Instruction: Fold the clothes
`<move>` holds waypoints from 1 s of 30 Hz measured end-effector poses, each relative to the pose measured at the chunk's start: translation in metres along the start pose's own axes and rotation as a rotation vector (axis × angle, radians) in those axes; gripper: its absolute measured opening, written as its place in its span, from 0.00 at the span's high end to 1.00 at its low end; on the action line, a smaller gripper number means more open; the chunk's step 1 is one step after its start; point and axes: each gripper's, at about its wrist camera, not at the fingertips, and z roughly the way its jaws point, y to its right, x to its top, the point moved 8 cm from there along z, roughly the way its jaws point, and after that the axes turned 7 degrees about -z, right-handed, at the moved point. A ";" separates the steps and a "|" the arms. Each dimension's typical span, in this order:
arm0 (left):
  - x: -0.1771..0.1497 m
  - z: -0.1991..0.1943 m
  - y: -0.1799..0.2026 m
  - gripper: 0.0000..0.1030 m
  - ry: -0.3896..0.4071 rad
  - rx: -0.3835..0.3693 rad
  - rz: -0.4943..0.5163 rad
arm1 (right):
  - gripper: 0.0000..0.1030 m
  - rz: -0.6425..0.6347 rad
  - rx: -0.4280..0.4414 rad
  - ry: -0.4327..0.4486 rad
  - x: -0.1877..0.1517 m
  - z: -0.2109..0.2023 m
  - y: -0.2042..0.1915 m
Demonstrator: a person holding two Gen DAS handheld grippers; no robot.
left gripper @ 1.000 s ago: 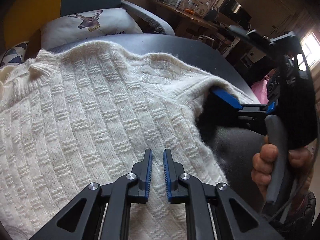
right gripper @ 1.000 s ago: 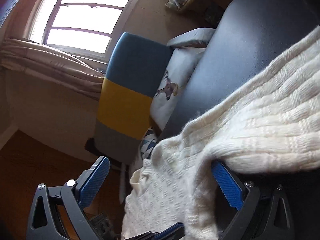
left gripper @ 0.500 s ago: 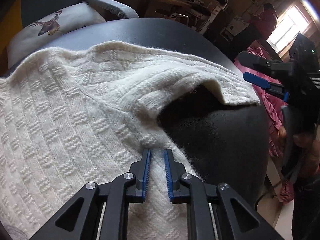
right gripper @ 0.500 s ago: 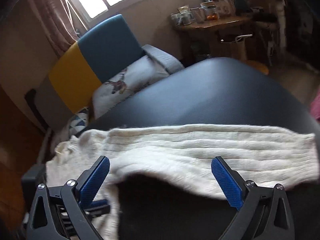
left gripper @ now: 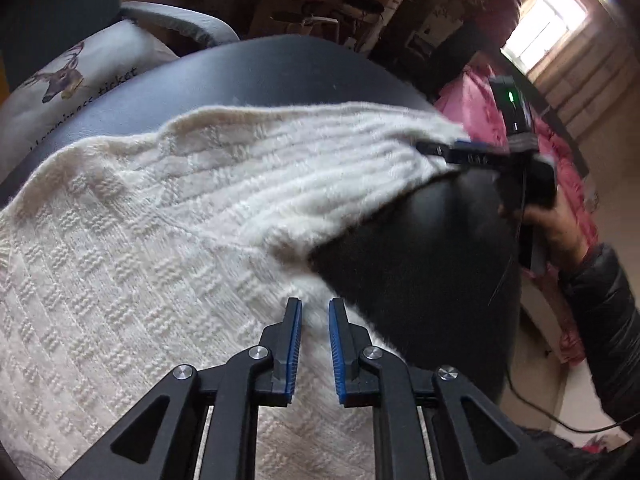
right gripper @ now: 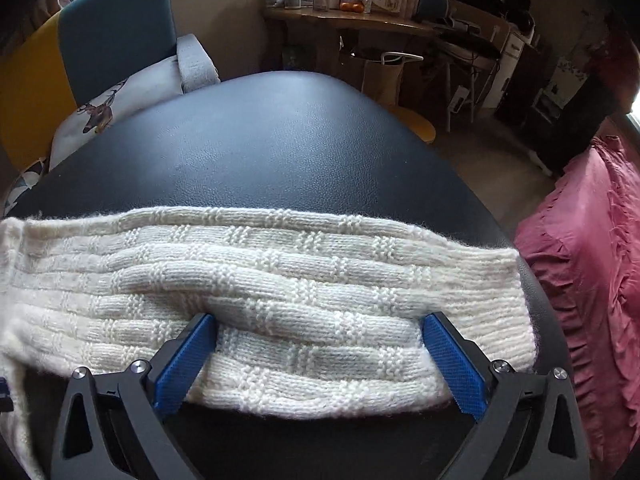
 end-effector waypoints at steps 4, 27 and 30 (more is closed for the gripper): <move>0.036 -0.009 -0.029 0.89 0.082 0.018 -0.101 | 0.00 0.097 0.081 0.078 0.005 -0.023 0.015; 0.042 -0.038 -0.084 0.88 0.237 0.076 -0.303 | 0.00 0.024 -0.060 0.040 0.018 -0.001 0.056; 0.021 -0.065 -0.106 0.88 0.279 0.124 -0.331 | 0.00 -0.052 0.069 0.125 0.032 -0.031 0.002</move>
